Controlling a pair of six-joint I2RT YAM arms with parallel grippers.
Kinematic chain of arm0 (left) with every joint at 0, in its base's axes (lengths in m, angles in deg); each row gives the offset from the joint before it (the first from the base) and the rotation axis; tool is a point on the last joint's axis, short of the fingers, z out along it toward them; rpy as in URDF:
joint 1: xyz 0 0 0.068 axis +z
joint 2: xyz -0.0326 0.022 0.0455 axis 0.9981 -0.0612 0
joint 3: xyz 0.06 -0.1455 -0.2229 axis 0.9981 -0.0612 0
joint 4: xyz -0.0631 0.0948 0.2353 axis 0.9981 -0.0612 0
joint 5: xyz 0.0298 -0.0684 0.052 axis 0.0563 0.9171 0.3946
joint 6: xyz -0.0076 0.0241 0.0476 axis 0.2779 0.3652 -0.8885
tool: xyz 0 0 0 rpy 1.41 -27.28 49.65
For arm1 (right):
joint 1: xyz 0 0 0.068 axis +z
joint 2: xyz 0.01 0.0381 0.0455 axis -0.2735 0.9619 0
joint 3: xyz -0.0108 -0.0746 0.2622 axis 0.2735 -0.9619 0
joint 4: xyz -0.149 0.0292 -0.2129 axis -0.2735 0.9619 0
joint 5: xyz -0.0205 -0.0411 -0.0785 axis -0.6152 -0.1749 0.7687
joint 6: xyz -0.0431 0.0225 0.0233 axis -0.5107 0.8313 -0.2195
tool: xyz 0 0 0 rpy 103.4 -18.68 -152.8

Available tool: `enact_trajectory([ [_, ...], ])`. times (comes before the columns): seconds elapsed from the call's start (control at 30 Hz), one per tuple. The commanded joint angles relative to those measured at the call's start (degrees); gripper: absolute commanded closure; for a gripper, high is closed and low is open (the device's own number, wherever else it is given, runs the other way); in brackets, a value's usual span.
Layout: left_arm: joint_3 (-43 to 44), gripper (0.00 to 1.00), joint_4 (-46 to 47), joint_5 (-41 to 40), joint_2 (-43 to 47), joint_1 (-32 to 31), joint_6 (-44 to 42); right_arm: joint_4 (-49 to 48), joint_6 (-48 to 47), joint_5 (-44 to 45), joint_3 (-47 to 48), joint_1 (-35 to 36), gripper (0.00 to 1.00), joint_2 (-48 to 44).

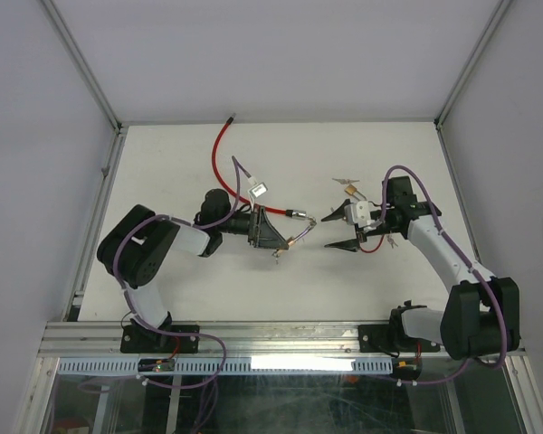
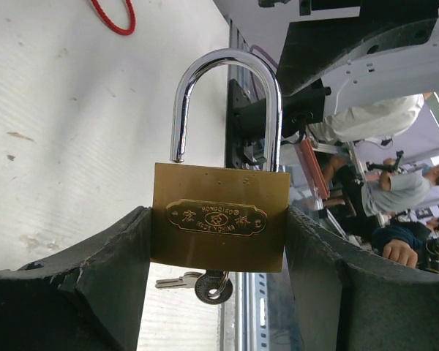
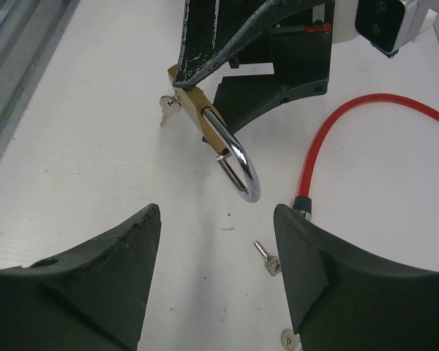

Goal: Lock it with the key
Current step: Pick up the lock from the center of the board.

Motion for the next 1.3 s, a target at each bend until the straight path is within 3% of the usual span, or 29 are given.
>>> enact_trajectory([
  [0.0, 4.6, 0.74, 8.5, 4.3, -0.4, -1.8, 1.4, 0.4, -1.2, -0.8, 1.4, 1.0, 0.34, 1.0],
  [0.43, 8.4, 0.74, 3.6, 5.7, -3.0, -5.5, -1.4, 1.5, -1.7, 0.8, 2.3, 3.7, 0.36, 3.5],
  [0.57, 9.5, 0.74, 2.4, 5.8, -3.5, -6.2, -2.0, 2.2, -1.8, 1.1, 2.6, 4.8, 0.42, 4.2],
  [0.8, 9.4, 0.73, 1.8, 6.1, -3.3, -6.3, -2.6, 4.6, -1.5, 1.7, 4.8, 5.8, 0.76, 5.8],
  [0.9, 9.2, 0.73, 1.8, 6.1, -3.1, -6.4, -2.7, 4.9, -1.5, 1.7, 5.0, 5.8, 1.0, 5.4],
  [0.93, 9.2, 0.72, 1.9, 6.0, -3.1, -6.4, -2.6, 5.1, -1.6, 1.7, 5.1, 5.8, 1.0, 5.3],
  [1.1, 8.1, 0.55, 1.3, 4.2, -1.6, -6.4, -3.8, 8.5, -2.8, 0.9, 6.6, 5.8, 1.0, 4.1],
  [1.27, 7.1, 0.32, -9.0, -1.6, 3.9, -6.4, -12.5, 12.5, -4.2, -1.1, 7.9, 5.8, 1.0, 3.1],
])
